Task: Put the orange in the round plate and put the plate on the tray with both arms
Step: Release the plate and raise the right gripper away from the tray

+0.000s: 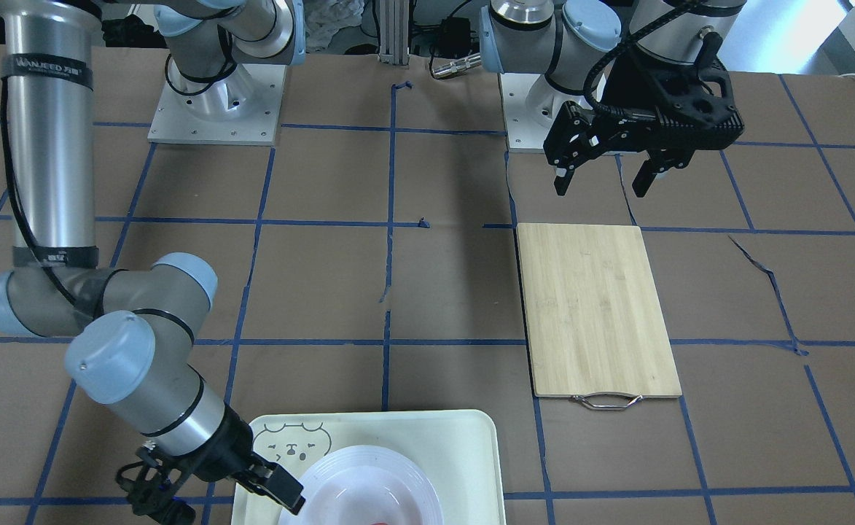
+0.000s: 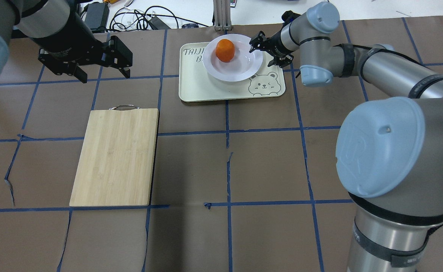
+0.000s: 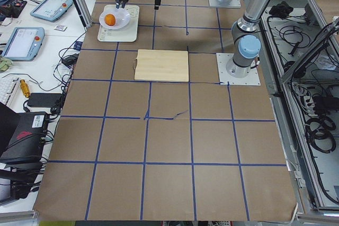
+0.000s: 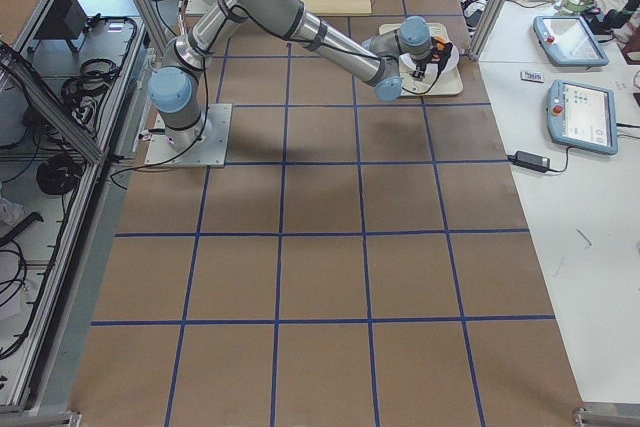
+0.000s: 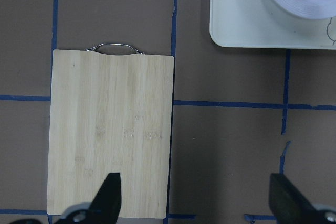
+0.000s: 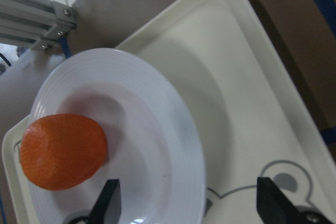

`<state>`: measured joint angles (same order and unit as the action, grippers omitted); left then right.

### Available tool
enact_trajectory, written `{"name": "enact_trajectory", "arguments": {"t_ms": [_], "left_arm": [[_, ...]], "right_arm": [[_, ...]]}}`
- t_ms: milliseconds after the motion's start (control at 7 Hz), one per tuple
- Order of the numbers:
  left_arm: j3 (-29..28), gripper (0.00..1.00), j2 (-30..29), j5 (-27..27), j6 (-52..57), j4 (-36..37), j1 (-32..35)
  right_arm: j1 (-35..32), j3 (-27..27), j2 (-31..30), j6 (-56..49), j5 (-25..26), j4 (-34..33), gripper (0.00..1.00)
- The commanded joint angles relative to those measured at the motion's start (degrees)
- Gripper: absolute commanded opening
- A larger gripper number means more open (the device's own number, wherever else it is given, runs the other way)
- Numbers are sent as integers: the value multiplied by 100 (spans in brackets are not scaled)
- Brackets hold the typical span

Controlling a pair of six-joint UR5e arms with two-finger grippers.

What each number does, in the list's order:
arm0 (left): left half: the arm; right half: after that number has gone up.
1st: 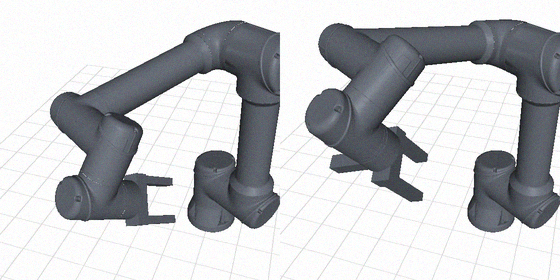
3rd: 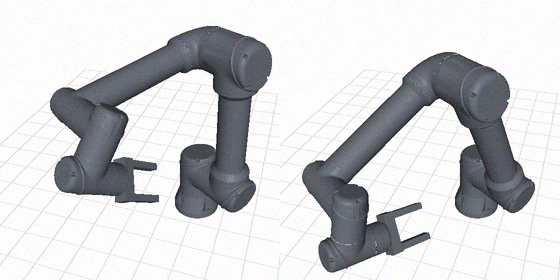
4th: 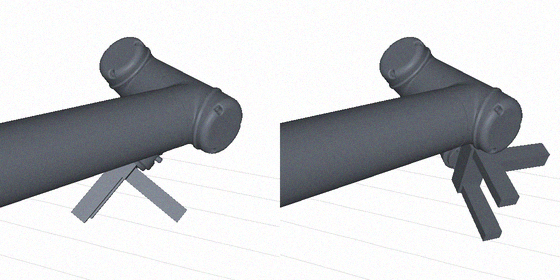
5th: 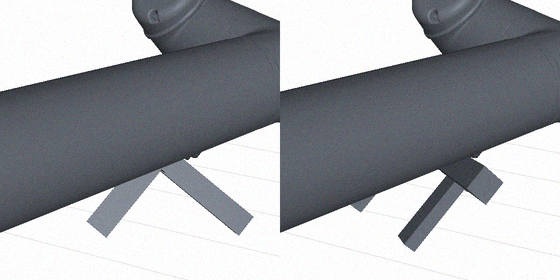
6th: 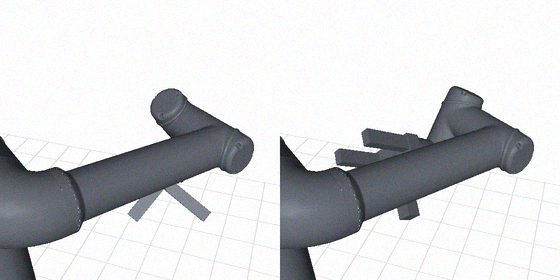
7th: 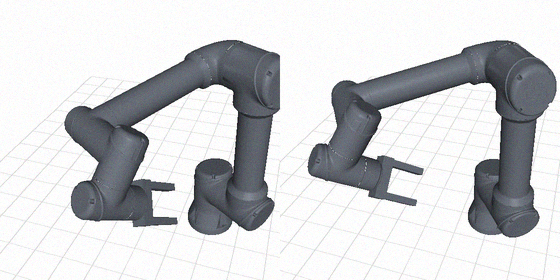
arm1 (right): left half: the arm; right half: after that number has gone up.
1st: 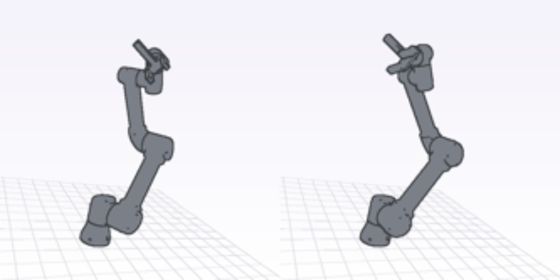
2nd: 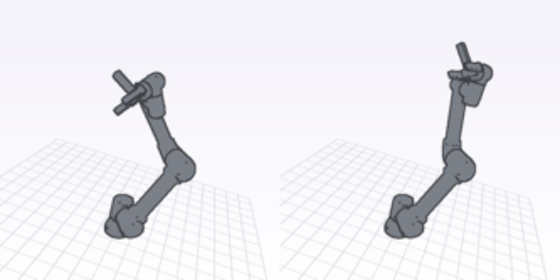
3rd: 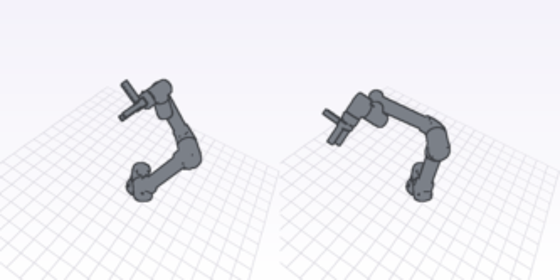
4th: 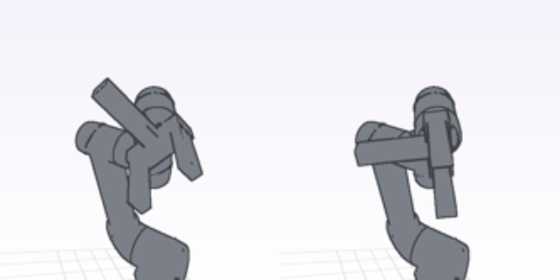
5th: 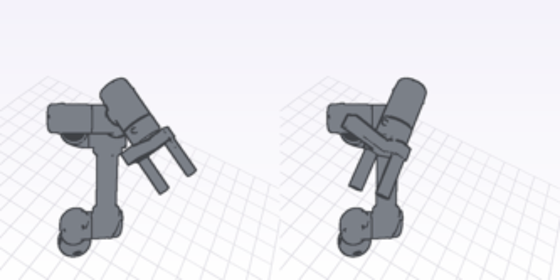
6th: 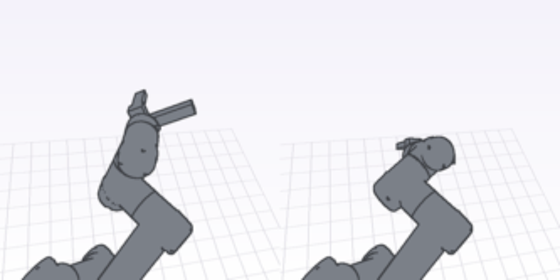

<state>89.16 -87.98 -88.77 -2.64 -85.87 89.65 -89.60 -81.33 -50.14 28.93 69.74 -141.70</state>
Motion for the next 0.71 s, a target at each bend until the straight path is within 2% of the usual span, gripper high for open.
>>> {"name": "enact_trajectory", "arguments": {"t_ms": [0,143,286,571], "left_arm": [[5,100,0,0,0,0,0],[5,100,0,0,0,0,0],[5,100,0,0,0,0,0],[5,100,0,0,0,0,0]], "right_arm": [[188,-32,-1028,-1584,1449,1901,91],[215,-50,-1467,-2019,1942,3058,95],[233,-32,-2037,-2615,2008,3809,99],[154,-67,-3154,-2691,1930,5092,100]]}}
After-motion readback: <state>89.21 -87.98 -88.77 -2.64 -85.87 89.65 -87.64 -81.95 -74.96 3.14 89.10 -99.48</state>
